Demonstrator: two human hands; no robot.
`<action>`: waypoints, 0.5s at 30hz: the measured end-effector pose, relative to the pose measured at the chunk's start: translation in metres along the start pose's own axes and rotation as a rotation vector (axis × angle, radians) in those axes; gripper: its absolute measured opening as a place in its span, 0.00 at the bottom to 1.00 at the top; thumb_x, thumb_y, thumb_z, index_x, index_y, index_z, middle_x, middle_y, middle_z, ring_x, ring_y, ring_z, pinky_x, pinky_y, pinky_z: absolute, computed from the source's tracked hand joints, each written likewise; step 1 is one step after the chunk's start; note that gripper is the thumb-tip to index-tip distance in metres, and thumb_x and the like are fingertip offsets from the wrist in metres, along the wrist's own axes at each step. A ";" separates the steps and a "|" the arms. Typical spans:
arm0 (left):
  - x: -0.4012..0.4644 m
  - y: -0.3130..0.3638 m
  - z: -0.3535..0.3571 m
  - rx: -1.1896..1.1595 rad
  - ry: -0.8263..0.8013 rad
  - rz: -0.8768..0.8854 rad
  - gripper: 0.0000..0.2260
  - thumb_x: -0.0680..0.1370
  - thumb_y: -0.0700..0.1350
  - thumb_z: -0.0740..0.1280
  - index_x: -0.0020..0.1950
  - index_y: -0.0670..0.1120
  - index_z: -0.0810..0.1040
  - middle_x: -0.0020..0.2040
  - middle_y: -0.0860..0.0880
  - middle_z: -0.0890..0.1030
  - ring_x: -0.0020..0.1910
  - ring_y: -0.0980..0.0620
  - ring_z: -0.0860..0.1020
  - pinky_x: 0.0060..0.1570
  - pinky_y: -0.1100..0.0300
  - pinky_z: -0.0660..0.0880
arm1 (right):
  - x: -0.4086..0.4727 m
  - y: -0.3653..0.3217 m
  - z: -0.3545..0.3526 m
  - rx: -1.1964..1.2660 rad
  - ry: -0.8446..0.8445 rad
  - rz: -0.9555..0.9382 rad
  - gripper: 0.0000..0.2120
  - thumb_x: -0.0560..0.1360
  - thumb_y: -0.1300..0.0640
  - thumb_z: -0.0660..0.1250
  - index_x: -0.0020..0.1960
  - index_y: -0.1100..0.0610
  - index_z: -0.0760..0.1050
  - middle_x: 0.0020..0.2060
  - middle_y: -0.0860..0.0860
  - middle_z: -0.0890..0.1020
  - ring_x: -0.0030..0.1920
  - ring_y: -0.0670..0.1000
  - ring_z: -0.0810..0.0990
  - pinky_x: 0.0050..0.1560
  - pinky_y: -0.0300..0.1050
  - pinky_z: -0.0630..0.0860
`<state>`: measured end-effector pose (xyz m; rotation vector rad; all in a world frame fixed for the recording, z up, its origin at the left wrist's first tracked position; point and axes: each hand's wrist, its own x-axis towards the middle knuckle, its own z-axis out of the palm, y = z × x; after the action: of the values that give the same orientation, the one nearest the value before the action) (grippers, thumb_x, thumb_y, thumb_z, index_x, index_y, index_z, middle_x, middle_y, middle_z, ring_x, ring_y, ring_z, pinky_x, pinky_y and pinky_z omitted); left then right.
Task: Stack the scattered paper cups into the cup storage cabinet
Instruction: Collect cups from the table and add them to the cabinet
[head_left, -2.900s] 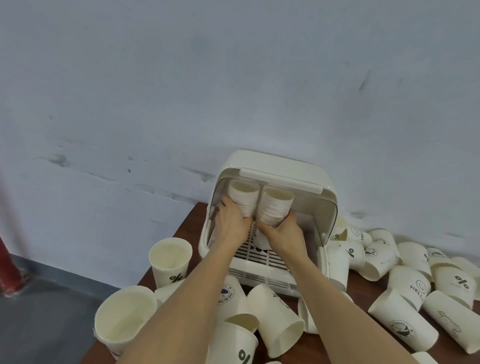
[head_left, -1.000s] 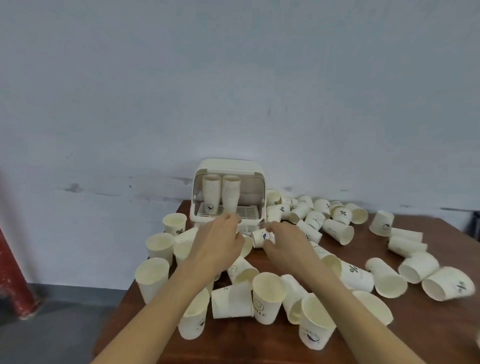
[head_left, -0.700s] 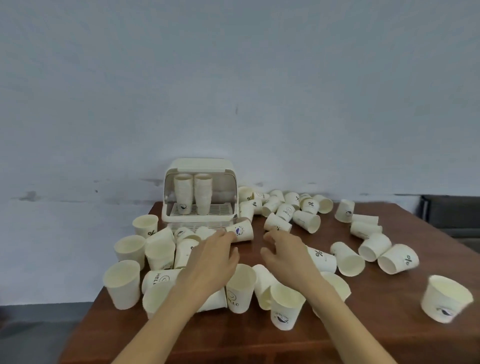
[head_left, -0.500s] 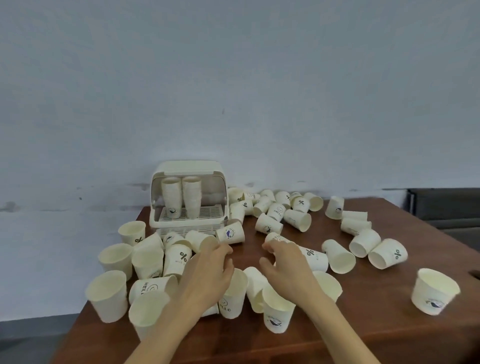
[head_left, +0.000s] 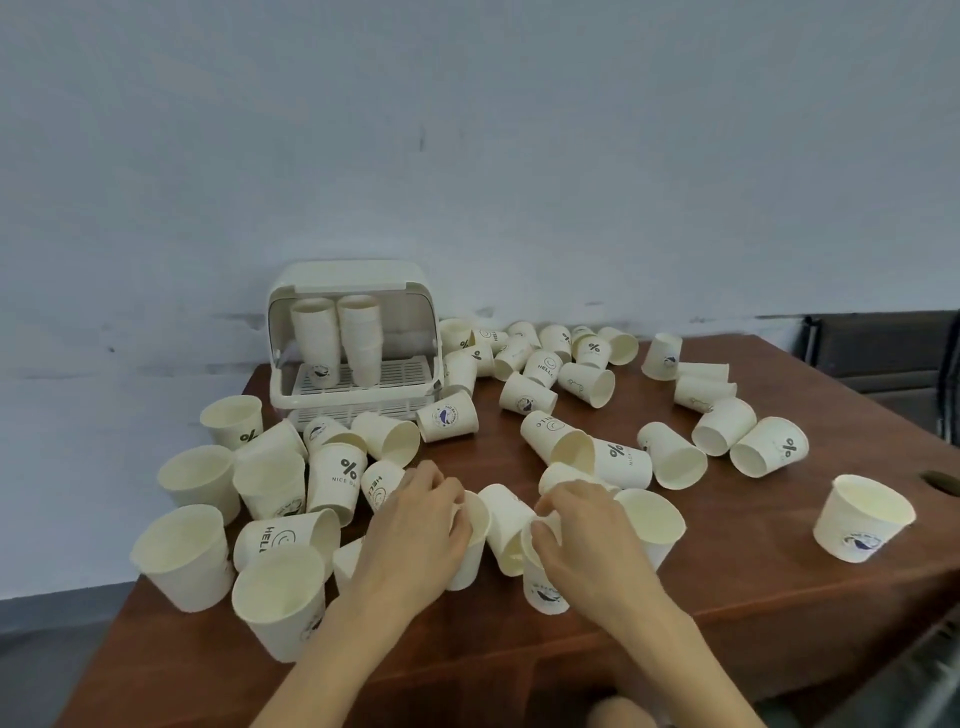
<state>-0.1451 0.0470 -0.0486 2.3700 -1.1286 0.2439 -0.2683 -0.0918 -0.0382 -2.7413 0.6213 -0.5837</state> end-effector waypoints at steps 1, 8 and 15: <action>-0.002 0.001 0.002 0.013 -0.008 0.013 0.11 0.80 0.52 0.58 0.54 0.49 0.77 0.51 0.55 0.69 0.51 0.57 0.70 0.45 0.62 0.70 | -0.004 0.001 0.002 -0.039 -0.016 -0.020 0.12 0.78 0.48 0.59 0.57 0.50 0.76 0.59 0.45 0.76 0.61 0.48 0.70 0.60 0.43 0.67; -0.002 0.003 0.016 0.127 -0.075 0.100 0.13 0.77 0.58 0.61 0.48 0.51 0.79 0.49 0.54 0.69 0.54 0.54 0.66 0.63 0.58 0.60 | -0.017 0.008 0.013 -0.195 -0.108 -0.107 0.11 0.76 0.48 0.61 0.52 0.51 0.78 0.60 0.46 0.74 0.65 0.50 0.66 0.64 0.44 0.62; 0.005 0.001 0.019 0.090 0.012 0.183 0.10 0.78 0.51 0.62 0.45 0.49 0.80 0.47 0.54 0.69 0.51 0.52 0.67 0.62 0.55 0.60 | -0.009 0.011 0.018 -0.261 0.014 -0.124 0.05 0.61 0.55 0.76 0.32 0.50 0.80 0.41 0.46 0.78 0.49 0.53 0.77 0.55 0.50 0.75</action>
<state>-0.1438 0.0329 -0.0630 2.3404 -1.3565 0.3784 -0.2721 -0.0938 -0.0604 -3.0405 0.5689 -0.5876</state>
